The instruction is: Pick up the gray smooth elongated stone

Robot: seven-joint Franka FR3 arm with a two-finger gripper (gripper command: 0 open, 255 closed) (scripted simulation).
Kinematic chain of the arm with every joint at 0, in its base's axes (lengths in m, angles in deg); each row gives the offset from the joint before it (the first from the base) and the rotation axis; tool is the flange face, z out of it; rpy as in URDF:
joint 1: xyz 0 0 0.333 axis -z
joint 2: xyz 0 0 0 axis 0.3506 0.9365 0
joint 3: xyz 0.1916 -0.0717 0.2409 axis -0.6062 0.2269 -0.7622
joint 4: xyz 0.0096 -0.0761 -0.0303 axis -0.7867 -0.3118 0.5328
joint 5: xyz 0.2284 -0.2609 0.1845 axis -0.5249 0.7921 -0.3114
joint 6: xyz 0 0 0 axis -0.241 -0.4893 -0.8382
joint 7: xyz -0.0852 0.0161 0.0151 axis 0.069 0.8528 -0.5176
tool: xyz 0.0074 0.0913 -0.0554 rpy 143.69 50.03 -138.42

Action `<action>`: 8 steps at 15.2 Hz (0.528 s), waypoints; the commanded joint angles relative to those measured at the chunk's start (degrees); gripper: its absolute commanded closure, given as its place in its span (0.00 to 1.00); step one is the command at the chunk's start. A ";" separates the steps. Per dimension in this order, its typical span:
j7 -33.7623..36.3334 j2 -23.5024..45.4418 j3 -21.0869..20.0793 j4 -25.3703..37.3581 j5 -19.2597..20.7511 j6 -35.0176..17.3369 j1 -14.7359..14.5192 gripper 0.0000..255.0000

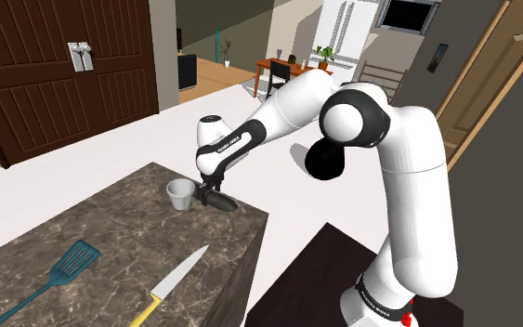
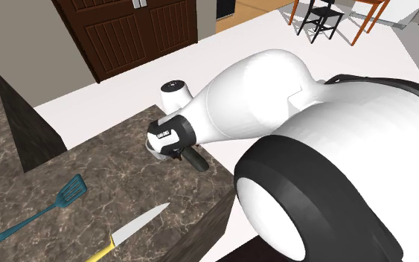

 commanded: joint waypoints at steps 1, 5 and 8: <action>0.00 0.23 0.01 -0.05 0.01 -0.32 0.01 0.00; -0.01 0.25 0.01 -0.04 0.01 -0.33 0.02 1.00; -0.01 0.24 0.01 -0.04 0.01 -0.32 0.02 1.00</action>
